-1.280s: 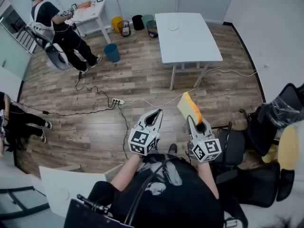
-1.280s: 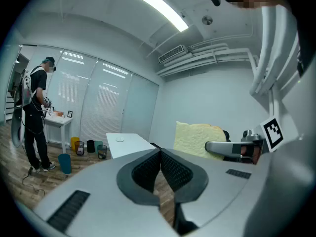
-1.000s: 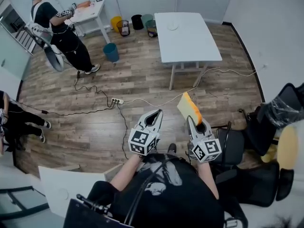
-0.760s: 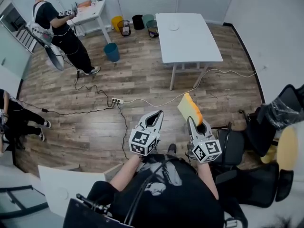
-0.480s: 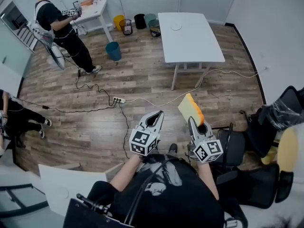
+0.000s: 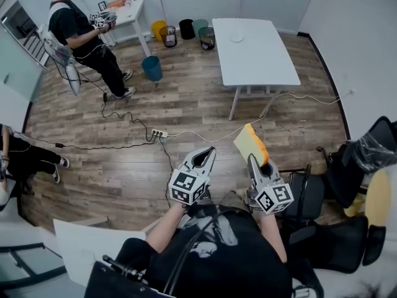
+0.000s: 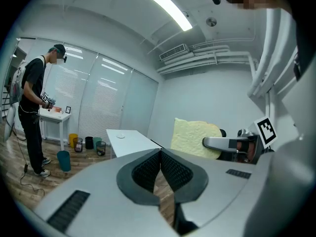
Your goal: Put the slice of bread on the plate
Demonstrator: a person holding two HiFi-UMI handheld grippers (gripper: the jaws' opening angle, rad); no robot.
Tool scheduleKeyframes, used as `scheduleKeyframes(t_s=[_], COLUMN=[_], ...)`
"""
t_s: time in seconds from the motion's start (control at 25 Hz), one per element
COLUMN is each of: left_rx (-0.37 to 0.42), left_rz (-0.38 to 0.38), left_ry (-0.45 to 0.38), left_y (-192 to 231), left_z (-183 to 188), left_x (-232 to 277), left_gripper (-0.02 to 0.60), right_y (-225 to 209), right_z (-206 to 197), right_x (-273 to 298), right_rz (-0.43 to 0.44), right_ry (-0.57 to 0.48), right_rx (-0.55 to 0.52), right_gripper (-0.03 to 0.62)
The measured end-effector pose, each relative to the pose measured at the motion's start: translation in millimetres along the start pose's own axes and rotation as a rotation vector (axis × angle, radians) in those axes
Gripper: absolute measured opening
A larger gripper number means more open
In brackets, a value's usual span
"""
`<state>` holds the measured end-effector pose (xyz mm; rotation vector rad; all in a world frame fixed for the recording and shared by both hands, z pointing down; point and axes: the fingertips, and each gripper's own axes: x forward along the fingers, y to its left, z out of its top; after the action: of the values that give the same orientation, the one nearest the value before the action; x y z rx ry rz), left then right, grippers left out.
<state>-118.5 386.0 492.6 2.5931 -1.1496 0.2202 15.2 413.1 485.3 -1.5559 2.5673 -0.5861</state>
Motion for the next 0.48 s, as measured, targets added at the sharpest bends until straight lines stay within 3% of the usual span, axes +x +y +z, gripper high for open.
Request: scheduleKeyframes(t_s=[0.24,0.48], left_rx=[-0.013,-0.007], left_rz=[-0.019,-0.019], left_ry=[0.011,0.027], left_y=[19.9,37.2], left_z=[-1.1,9.7], left_x=[11.6,59.7], left_gripper=[0.008,0.008], right_y=[-2.5,-36.2], right_z=[-3.4,4.9], right_x=[20.4,57.3], right_rz=[-0.021,-0.033], right_ry=[0.021,0.046], right_rx=[-0.018,-0.008], right_gripper=[0.087,0.087])
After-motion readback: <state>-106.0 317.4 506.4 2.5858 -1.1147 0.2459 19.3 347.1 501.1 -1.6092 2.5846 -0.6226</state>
